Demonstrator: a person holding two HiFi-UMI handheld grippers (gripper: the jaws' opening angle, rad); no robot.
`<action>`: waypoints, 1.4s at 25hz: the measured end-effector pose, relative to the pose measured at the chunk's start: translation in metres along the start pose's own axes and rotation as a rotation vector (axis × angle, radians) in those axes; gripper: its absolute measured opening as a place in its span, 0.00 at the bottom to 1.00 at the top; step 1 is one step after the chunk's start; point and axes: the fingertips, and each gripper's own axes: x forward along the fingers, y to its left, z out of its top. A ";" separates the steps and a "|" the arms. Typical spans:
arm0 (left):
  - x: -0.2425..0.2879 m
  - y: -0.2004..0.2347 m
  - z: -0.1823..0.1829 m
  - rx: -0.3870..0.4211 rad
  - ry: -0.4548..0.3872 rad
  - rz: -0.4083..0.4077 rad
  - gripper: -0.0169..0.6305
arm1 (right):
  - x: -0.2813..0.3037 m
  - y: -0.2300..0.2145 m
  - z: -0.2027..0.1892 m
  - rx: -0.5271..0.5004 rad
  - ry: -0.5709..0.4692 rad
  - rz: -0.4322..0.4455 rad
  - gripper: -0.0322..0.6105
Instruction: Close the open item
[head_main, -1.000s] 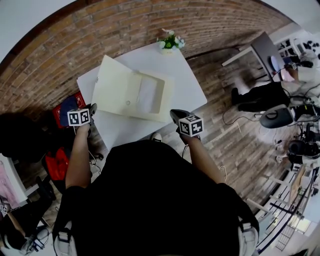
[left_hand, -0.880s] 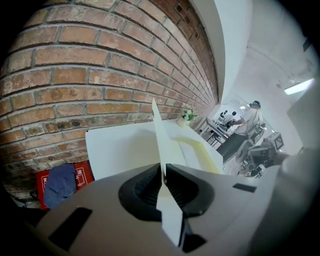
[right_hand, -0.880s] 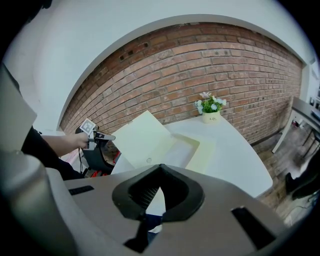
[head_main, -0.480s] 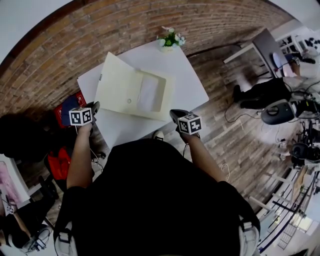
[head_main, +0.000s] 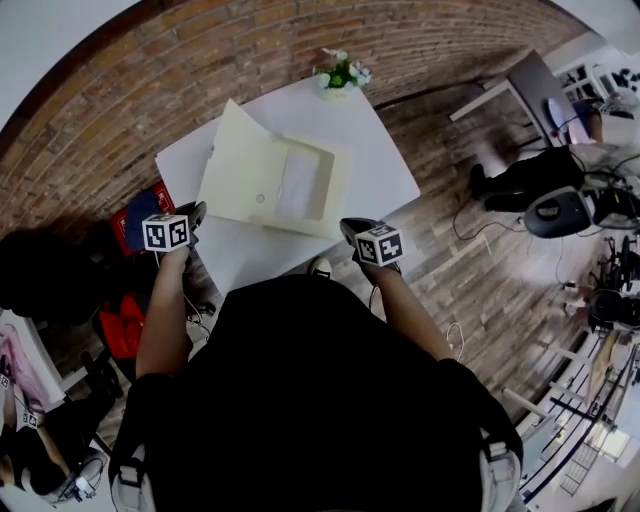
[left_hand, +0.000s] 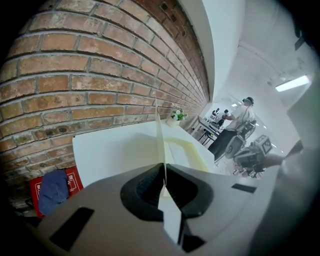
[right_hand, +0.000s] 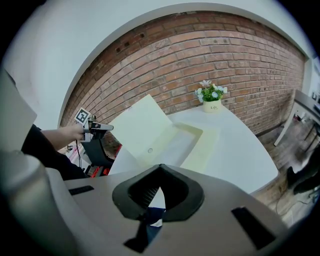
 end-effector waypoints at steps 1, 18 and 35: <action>0.000 -0.002 0.000 0.003 0.001 -0.003 0.05 | 0.000 0.000 -0.001 -0.001 0.002 -0.002 0.08; 0.010 -0.040 0.009 0.095 0.012 -0.016 0.05 | 0.004 -0.012 -0.020 0.025 0.028 -0.011 0.08; 0.027 -0.093 0.013 0.193 0.070 -0.081 0.05 | 0.006 -0.013 -0.037 0.053 0.048 -0.009 0.08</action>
